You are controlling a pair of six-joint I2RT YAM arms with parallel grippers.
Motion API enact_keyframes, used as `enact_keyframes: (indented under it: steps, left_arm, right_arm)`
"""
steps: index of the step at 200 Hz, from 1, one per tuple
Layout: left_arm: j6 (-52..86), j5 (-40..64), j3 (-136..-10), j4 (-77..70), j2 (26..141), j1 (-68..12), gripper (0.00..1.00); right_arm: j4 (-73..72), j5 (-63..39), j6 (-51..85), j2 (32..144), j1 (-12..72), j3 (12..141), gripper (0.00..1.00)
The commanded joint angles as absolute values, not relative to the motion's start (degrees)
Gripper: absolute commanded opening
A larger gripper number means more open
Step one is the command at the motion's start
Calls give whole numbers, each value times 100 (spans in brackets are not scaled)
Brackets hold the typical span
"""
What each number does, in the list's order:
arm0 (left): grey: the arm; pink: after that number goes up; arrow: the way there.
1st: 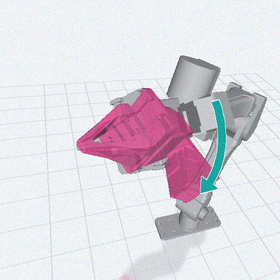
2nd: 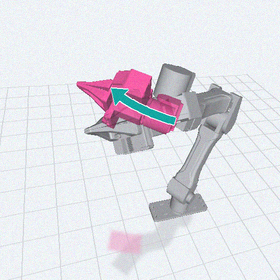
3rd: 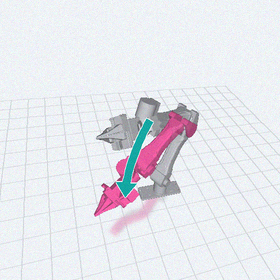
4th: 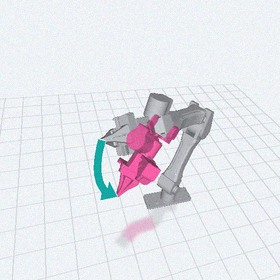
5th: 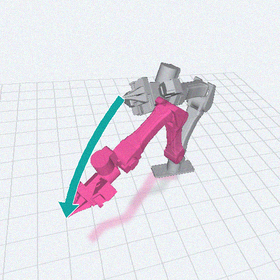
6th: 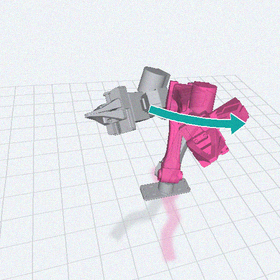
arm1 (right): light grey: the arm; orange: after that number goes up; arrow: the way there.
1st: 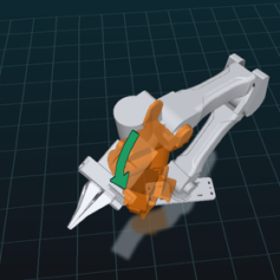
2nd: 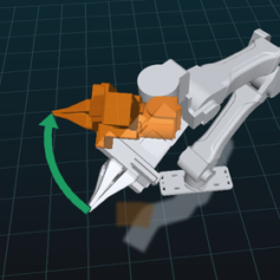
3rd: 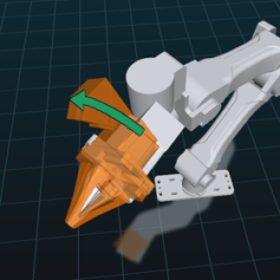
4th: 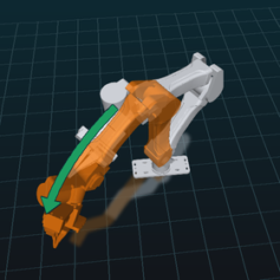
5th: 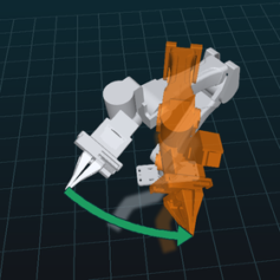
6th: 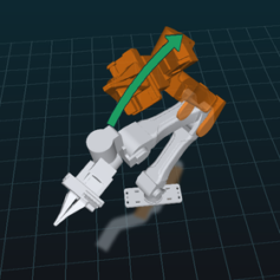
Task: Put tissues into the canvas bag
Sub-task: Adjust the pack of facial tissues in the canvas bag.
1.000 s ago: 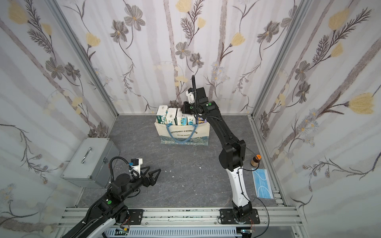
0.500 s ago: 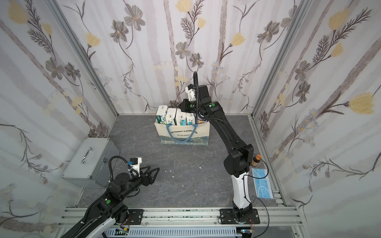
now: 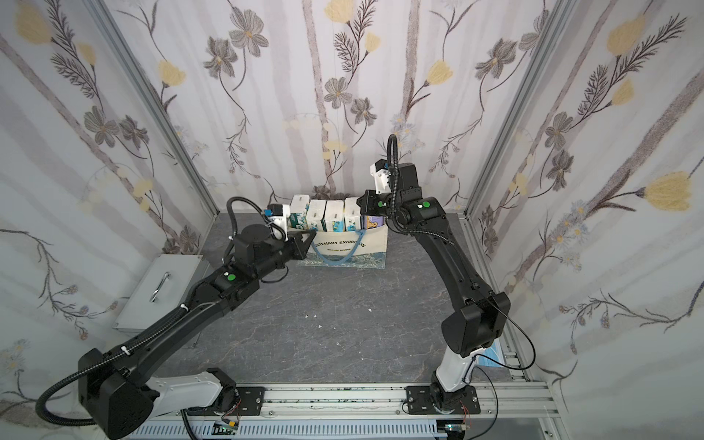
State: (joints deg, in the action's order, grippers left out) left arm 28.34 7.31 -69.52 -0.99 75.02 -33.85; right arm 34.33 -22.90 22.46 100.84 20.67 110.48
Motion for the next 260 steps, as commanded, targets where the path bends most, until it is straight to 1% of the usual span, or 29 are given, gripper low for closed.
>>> enact_keyframes:
  steps: [1,8,20,51,79,96,120,156,173,208,238,260]
  left_arm:
    - [2201,507,-8377,1113,8225,-3273,0]
    - [2034,403,-8950,1480,8508,-3189,0]
    - [1952,584,-9689,1957,9018,-2932,0]
    - [1778,956,-11212,3000,10352,-2465,0]
    - [1770,1351,-11886,3722,11264,-2382,0]
    - [1865,1537,-11894,3835,11486,-2390,0]
    - [1968,1636,-11520,3426,11307,-2398,0]
    - [1951,1942,-11821,3321,11131,-2391,0]
    - [1925,1717,-12021,3437,11100,-2366,0]
    - [2042,640,-12061,3784,11118,-2313,0]
    - [2139,510,-11918,3963,11279,-2277,0]
    - [2243,581,-11593,3815,11246,-2285,0]
  right_arm:
    - [3598,-2751,2328,10285,1898,11253,5]
    - [3615,-2836,2382,10349,1851,11327,5]
    - [3621,-2954,2440,10455,1795,11438,5]
    - [3547,-2932,2443,10531,1762,11525,5]
    - [3538,-2978,2400,10537,1757,11480,5]
    - [3511,-2988,2399,10511,1732,11412,5]
    - [3398,-2979,2425,10397,1738,11256,5]
    - [3370,-2938,2426,10241,1732,11155,5]
    - [3364,-2918,2425,10191,1733,11128,5]
    - [3327,-2935,2421,10151,1735,11031,5]
    - [3330,-2905,2399,10167,1739,10956,5]
    - [3374,-2866,2388,10178,1735,10934,5]
